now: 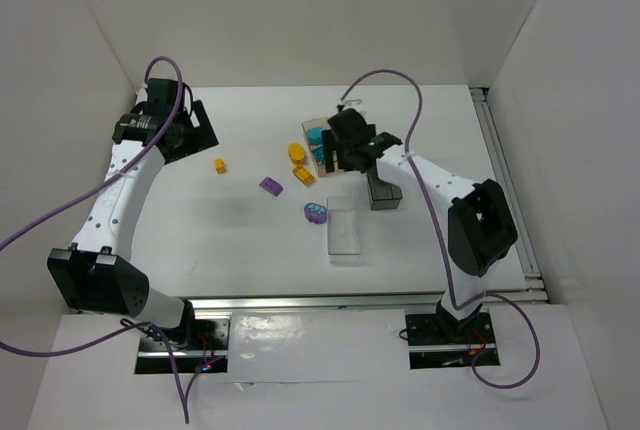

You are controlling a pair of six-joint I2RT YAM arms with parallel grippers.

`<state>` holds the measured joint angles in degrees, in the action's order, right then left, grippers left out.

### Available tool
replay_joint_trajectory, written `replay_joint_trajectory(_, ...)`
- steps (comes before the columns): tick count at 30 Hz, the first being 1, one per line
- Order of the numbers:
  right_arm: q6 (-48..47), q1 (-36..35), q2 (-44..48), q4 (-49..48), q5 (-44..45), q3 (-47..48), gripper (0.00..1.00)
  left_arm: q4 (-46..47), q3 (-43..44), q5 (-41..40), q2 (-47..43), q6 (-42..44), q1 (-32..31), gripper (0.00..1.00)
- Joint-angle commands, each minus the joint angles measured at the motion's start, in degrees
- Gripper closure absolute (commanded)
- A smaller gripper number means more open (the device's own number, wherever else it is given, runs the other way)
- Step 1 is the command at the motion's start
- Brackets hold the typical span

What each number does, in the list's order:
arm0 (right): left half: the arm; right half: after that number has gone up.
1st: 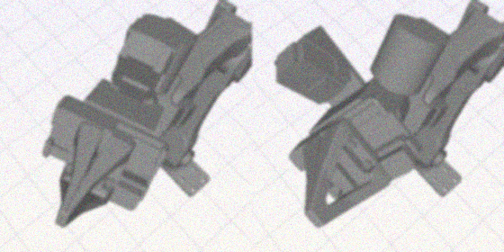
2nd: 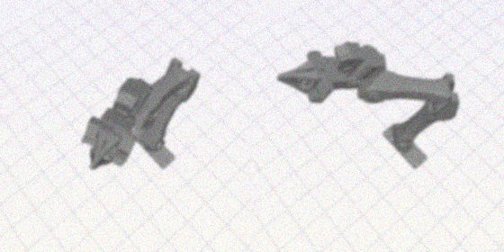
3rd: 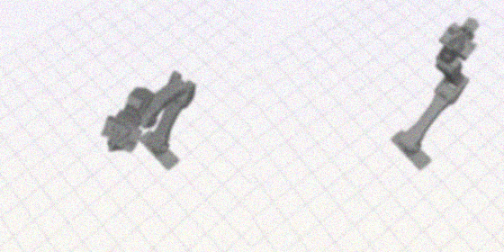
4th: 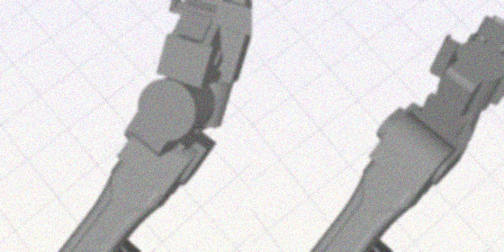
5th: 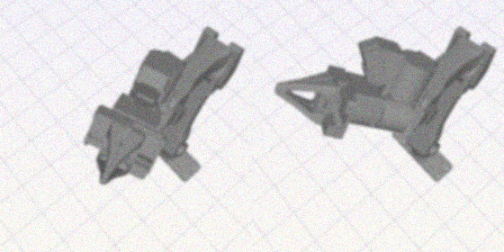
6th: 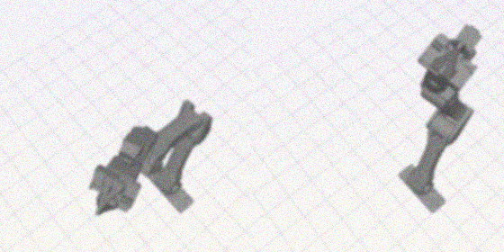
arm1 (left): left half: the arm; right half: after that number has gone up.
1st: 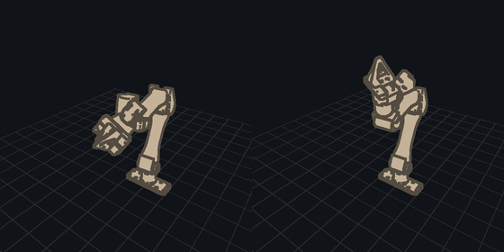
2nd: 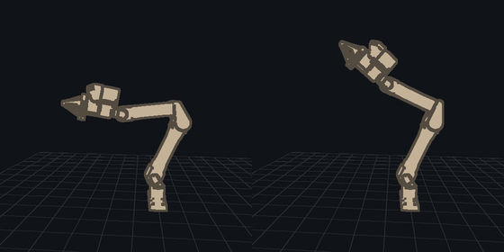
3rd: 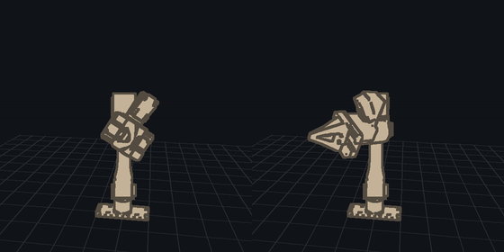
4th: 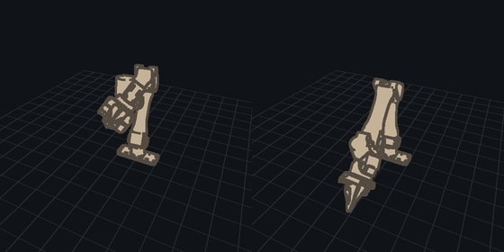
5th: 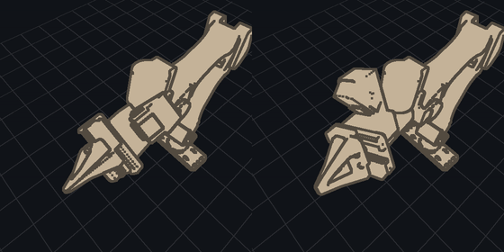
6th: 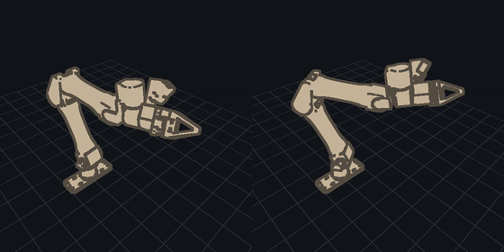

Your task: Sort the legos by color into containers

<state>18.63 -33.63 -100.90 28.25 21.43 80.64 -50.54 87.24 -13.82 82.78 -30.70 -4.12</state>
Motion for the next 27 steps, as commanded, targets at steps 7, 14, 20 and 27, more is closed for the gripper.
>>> replay_joint_trajectory(7, -9.75, -16.90, -9.21, -1.27, -13.18, 11.37, 0.05, 0.36, 0.64, -6.30, -1.83, -2.35, 0.43, 0.00)
replay_joint_trajectory(14, -9.76, -17.09, -22.57, -2.67, -10.70, 22.53, 0.05, -0.17, 1.18, -6.30, -3.42, -3.40, 0.96, 0.00)
replay_joint_trajectory(20, -10.90, -15.94, -32.24, -3.20, -12.03, 30.88, 0.06, -0.17, 0.13, -6.83, -3.95, -3.93, 0.96, 0.00)
replay_joint_trajectory(27, -11.43, -14.28, -37.79, -3.72, -12.03, 36.34, 0.18, -0.17, 0.12, -6.83, -4.47, -4.46, 0.96, 0.00)
